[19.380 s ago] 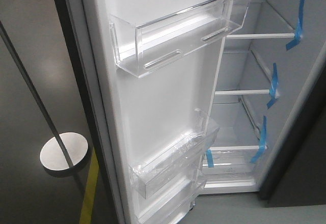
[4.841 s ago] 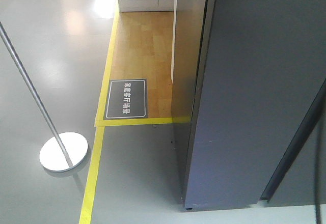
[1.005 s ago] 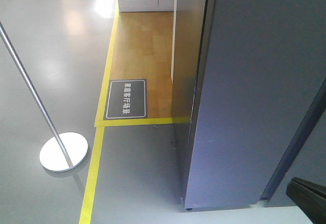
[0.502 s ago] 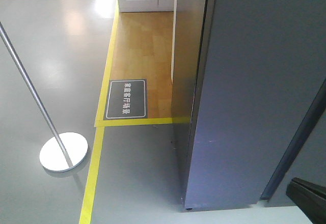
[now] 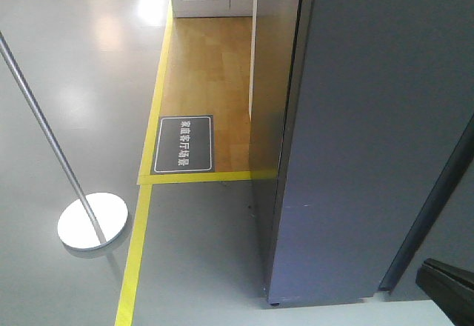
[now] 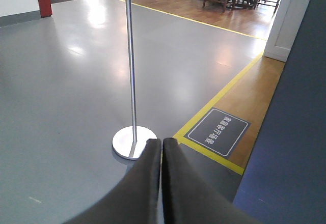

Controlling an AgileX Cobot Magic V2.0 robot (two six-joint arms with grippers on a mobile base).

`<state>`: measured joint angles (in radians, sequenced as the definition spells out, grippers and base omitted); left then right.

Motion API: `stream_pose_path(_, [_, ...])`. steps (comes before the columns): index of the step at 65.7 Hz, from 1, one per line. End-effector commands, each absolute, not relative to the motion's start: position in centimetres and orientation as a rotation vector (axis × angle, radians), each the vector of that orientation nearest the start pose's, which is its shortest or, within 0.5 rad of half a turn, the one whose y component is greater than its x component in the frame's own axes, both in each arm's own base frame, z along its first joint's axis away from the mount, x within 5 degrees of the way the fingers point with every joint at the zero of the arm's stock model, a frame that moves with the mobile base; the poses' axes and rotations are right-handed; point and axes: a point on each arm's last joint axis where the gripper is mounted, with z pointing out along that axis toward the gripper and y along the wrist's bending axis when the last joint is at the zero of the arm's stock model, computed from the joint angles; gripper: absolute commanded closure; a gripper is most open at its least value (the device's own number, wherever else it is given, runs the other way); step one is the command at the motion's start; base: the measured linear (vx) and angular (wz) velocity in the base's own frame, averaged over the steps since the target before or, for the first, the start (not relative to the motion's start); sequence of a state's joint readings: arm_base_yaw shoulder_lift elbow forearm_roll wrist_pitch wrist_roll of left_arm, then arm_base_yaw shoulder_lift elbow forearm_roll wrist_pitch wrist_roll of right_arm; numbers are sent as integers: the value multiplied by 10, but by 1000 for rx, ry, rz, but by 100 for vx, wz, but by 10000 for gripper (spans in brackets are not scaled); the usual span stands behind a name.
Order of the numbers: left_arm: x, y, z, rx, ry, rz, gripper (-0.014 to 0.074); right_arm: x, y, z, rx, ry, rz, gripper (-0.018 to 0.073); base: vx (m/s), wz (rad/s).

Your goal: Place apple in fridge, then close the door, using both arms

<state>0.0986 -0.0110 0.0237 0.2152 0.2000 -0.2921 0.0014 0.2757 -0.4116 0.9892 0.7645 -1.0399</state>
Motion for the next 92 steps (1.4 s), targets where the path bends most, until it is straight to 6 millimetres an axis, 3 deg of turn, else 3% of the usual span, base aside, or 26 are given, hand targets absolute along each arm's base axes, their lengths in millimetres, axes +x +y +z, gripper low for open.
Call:
stream_pose_path(1, [54, 7, 204, -141, 1549, 30, 602, 52, 52, 306, -559, 1651, 423, 562, 0, 0])
stream_pose_path(92, [54, 7, 203, -143, 1557, 32, 602, 53, 51, 307, -550, 1646, 407, 562, 0, 0])
